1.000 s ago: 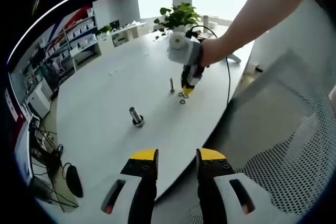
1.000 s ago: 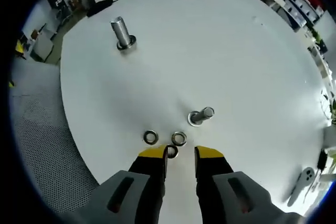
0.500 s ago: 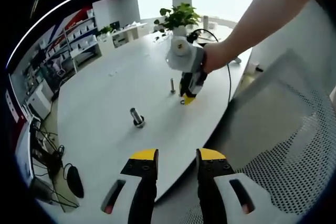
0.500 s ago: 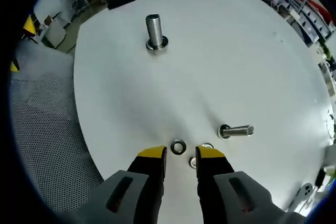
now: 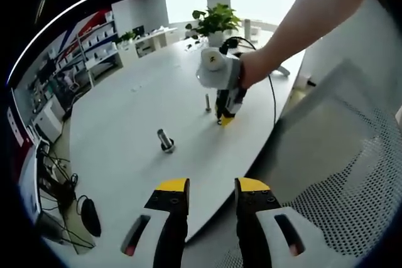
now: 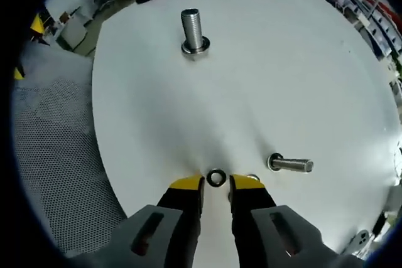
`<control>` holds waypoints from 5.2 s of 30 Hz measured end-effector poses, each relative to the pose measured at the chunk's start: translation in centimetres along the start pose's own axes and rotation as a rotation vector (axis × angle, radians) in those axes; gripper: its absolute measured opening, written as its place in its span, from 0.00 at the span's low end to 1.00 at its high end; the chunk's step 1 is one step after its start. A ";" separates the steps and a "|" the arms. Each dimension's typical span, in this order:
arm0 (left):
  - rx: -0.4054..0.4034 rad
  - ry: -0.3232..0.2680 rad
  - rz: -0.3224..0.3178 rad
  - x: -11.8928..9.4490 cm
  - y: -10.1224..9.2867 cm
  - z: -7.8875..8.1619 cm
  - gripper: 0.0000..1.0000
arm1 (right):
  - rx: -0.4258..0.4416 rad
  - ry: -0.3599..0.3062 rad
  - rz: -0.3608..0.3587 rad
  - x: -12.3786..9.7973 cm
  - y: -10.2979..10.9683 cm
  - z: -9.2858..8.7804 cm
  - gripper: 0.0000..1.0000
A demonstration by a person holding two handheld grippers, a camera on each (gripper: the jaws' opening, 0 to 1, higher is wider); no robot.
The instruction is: Place the washer onto the threaded stud by aligning its center hole with the stud, sliding it down to the base, and recovering from edge contact or off-axis alignment until the washer reaches the visible bottom stop.
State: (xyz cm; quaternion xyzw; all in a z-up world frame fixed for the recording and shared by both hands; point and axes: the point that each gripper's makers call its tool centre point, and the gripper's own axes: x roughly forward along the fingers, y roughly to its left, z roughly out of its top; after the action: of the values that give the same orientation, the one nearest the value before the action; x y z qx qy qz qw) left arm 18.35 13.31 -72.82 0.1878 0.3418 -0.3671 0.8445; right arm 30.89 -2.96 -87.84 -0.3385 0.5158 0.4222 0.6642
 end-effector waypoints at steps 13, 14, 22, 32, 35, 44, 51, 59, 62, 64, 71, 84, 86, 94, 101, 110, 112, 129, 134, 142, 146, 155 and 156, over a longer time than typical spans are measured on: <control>0.008 0.006 -0.003 0.1 -0.1 -0.1 0.27 | -0.012 0.100 0.018 0.2 0.0 0.1 0.16; 0.009 0.007 -0.004 0.1 -0.1 -0.1 0.27 | -0.005 0.106 0.019 0.2 -0.1 0.1 0.16; 0.014 -0.001 0.011 -0.1 0.1 0.1 0.25 | -0.016 0.159 -0.010 0.2 0.2 0.0 0.16; 0.009 0.005 0.008 0.0 0.1 -0.1 0.25 | -0.024 0.123 -0.039 0.2 0.1 0.2 0.14; 0.011 0.007 0.007 0.0 0.1 -0.1 0.25 | -0.045 0.126 -0.044 0.1 0.1 0.2 0.14; 0.014 0.006 0.008 0.0 0.1 -0.1 0.25 | 0.075 0.063 -0.019 -0.2 0.0 -0.4 0.14; 0.013 0.002 0.008 0.0 0.1 0.0 0.26 | 0.066 0.021 -0.045 -1.4 -0.5 -0.8 0.14; 0.014 -0.001 0.010 -0.1 0.1 0.1 0.26 | 0.135 -0.052 -0.112 -3.5 -2.8 -0.4 0.14; 0.018 -0.005 0.012 -0.1 0.2 0.2 0.26 | 0.151 -0.063 -0.124 -4.2 -3.5 -0.4 0.14; 0.020 -0.009 0.010 -0.1 0.1 0.3 0.26 | 0.140 -0.069 -0.137 -4.7 -3.9 -0.4 0.14; 0.022 -0.009 0.002 -0.1 -0.1 0.3 0.26 | 0.167 -0.115 -0.187 -6.2 -5.9 0.1 0.14; 0.030 -0.007 -0.005 -0.1 -0.3 0.2 0.26 | 0.017 -0.130 -0.229 -6.4 -6.0 2.4 0.14; 0.029 -0.007 -0.005 -0.1 -0.3 0.2 0.26 | 0.028 -0.120 -0.219 -6.2 -6.0 2.2 0.14; 0.027 -0.005 -0.006 -0.1 -0.3 0.2 0.26 | 0.066 -0.121 -0.213 -5.8 -6.6 2.3 0.14; 0.028 -0.002 -0.007 0.0 -0.3 0.1 0.26 | 0.053 -0.096 -0.200 -5.2 -6.4 2.2 0.14; 0.025 0.001 -0.005 0.0 -0.2 0.1 0.26 | 0.076 -0.082 -0.180 -4.0 -6.5 2.0 0.14; 0.024 0.002 -0.004 0.0 -0.2 0.0 0.26 | 0.080 -0.077 -0.176 -3.7 -6.6 1.9 0.14; 0.012 0.019 0.007 0.1 0.1 -0.3 0.26 | 0.078 -0.011 -0.136 -0.8 -6.3 1.0 0.14; 0.012 0.023 0.006 0.2 0.1 -0.4 0.26 | 0.084 -0.003 -0.126 -0.7 -6.2 0.8 0.14; 0.013 0.027 0.005 0.2 0.1 -0.5 0.26 | 0.115 -0.008 -0.118 -0.7 -6.0 0.8 0.15; 0.015 0.027 0.001 0.2 0.0 -0.4 0.26 | 0.120 -0.007 -0.117 -0.6 -6.1 0.6 0.16; 0.017 0.027 0.002 0.2 0.0 -0.4 0.26 | 0.128 -0.002 -0.118 -1.0 -5.6 -0.5 0.16; 0.017 0.027 0.002 0.2 0.0 -0.4 0.26 | 0.131 -0.001 -0.117 -1.0 -5.7 -0.6 0.16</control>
State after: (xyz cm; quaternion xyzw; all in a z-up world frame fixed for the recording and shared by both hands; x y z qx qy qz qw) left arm 18.24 13.47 -73.26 0.2003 0.3496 -0.3667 0.8386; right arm 35.71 -6.08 -86.91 -0.3235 0.5211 0.3480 0.7090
